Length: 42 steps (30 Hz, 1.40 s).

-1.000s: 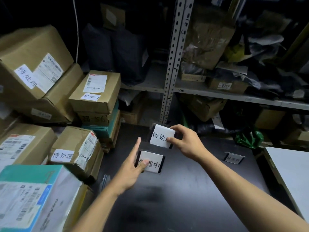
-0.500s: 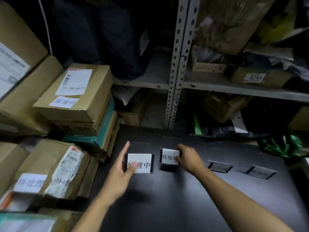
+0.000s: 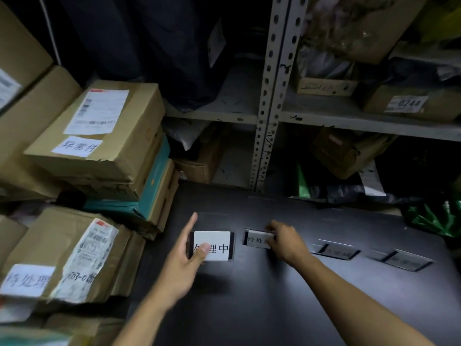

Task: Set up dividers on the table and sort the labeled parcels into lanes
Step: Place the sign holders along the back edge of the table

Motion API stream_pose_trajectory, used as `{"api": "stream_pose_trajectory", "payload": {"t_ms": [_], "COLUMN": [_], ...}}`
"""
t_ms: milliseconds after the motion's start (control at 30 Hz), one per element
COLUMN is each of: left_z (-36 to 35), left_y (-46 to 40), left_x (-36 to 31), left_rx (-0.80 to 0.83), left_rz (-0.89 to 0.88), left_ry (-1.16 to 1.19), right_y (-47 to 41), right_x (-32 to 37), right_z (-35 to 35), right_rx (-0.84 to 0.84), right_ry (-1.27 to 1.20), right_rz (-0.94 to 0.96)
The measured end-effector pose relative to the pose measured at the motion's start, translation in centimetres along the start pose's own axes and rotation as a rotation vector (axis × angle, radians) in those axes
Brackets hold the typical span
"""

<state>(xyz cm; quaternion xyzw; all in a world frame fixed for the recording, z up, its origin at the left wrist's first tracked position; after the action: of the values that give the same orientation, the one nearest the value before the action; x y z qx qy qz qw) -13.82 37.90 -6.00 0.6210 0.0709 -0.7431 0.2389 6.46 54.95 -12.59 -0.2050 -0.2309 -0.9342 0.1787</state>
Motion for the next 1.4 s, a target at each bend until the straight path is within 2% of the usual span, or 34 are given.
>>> {"api": "stream_pose_trajectory", "payload": {"t_ms": [67,167,267,433,600,733,933,1400], "left_z": [0.2,0.5,0.8,1.7,2.3,3.1,2.9,3.1], "left_y": [0.0,-0.5,-1.2,-2.0,-3.2,-4.9,-7.4,-9.0], "left_x": [-0.2,-0.1,0.8,1.9,3.1,4.1,6.6,10.8], "left_rx": [0.009,0.009,-0.029,-0.063,-0.058,-0.153,-0.205,-0.236], "left_rz": [0.014,0.074,0.198,0.321,0.330,0.322,0.405,0.408], "left_ry": [0.020,0.070,0.172,0.096,-0.107,-0.235,-0.111,-0.148], "right_y": [0.5,2.6,4.5,5.3,3.8,1.8,-1.2,-3.3], "right_x": [1.8,5.8,9.7,11.9,12.1,12.3,12.2,12.0], "right_z": [1.2,3.1,2.4,-0.3,-3.5,-5.3,-7.9,-11.4], "right_rx": [-0.072,-0.200,-0.067,-0.030,-0.051,-0.079,-0.093,-0.038], "right_ry": [-0.067,-0.391,-0.604,-0.626,-0.612,-0.541,-0.444,-0.422], "right_rz": [0.051,0.127,0.178,0.102,0.065,0.061,0.067,0.105]}}
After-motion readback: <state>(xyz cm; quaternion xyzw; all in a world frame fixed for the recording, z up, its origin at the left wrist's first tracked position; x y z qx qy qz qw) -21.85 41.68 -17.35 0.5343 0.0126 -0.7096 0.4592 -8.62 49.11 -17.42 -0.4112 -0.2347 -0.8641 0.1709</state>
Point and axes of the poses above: each hand's wrist, its own y-axis away from the middle knuckle, its own z-axis out of the back of the hand, x = y × z, the point moved 7 cm from there along -y, towards the middle knuckle, and after that the axes turned 3 degrees about -x, right-handed, at the moved point
